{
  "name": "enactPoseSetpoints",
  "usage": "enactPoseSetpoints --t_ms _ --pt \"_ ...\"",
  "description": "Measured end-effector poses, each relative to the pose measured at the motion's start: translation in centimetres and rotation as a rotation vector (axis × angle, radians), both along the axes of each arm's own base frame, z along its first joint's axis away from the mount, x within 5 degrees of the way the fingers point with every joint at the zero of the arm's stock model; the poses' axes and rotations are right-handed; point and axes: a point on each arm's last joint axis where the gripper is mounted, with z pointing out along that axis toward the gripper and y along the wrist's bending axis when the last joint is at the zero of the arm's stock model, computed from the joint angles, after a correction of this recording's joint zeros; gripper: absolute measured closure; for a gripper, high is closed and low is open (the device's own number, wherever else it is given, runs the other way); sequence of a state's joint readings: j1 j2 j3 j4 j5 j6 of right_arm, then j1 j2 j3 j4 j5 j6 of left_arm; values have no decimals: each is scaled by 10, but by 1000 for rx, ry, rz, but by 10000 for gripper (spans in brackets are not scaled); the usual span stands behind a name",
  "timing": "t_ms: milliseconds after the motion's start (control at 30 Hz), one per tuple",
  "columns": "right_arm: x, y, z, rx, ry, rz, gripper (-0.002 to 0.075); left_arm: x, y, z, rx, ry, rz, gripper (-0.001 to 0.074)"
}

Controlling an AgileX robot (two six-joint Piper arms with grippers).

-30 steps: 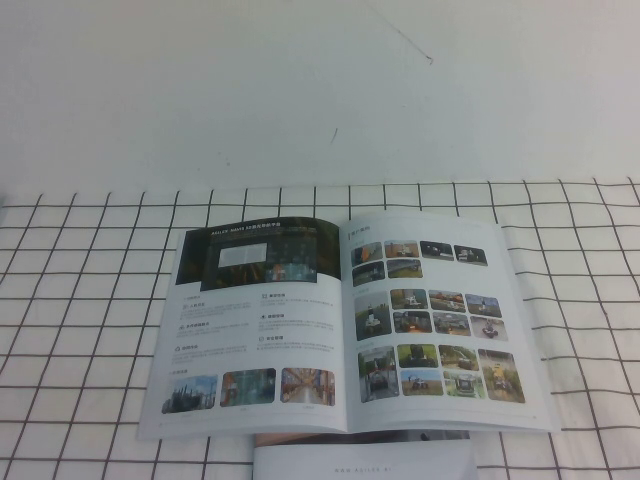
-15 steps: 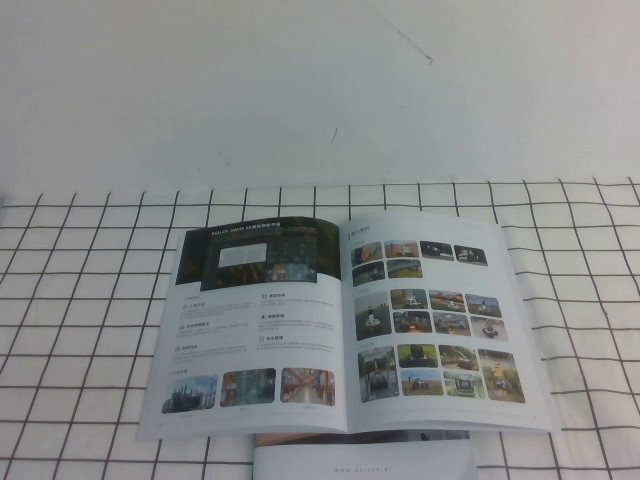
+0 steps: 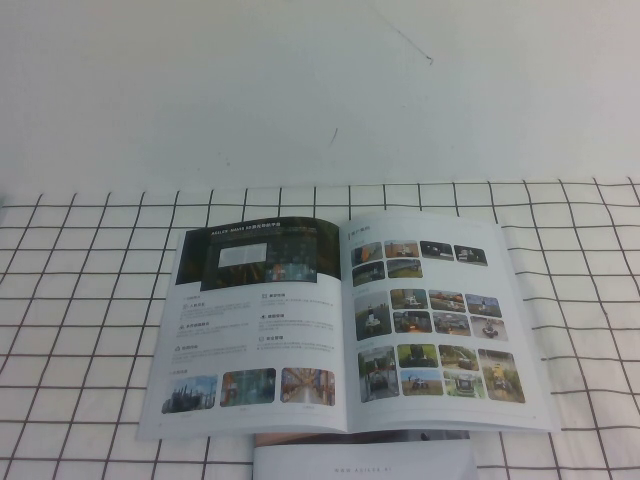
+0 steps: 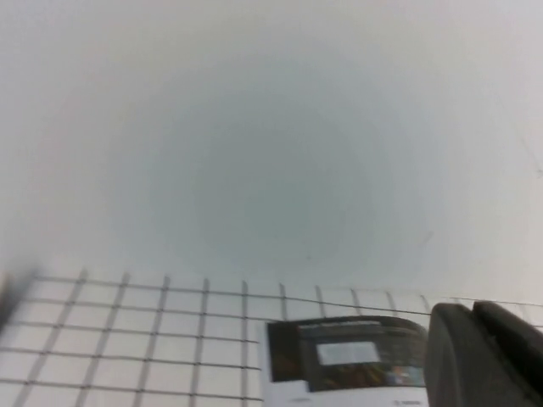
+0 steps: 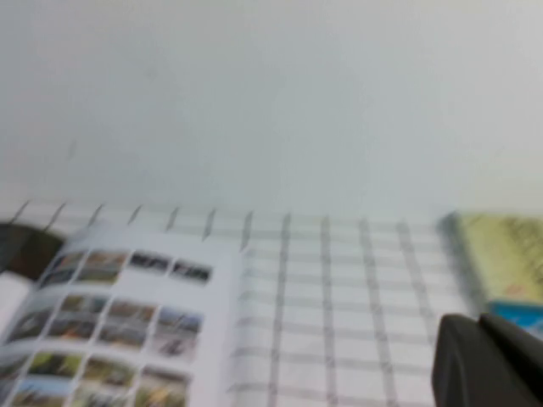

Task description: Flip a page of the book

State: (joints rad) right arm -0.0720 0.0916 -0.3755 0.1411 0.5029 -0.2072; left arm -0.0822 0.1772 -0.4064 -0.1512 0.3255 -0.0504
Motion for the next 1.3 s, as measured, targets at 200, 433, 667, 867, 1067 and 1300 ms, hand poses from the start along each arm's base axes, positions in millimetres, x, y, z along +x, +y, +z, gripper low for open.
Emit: enactPoseSetpoints --t_ms 200,433,667,867,1067,1300 --pt "15 26 -15 89 282 298 725 25 -13 -4 -233 197 -90 737" --pt "42 36 -26 107 454 466 725 77 -34 -19 -109 579 -283 737" --pt "75 36 -38 59 586 566 725 137 -53 -28 -52 815 -485 737" --pt "117 34 -35 76 695 600 725 184 -65 -26 -44 822 -537 737" --pt "165 30 -32 89 742 598 725 215 -103 -35 53 795 -588 737" --pt "217 35 -44 106 830 648 725 251 -143 -75 99 878 -630 737"
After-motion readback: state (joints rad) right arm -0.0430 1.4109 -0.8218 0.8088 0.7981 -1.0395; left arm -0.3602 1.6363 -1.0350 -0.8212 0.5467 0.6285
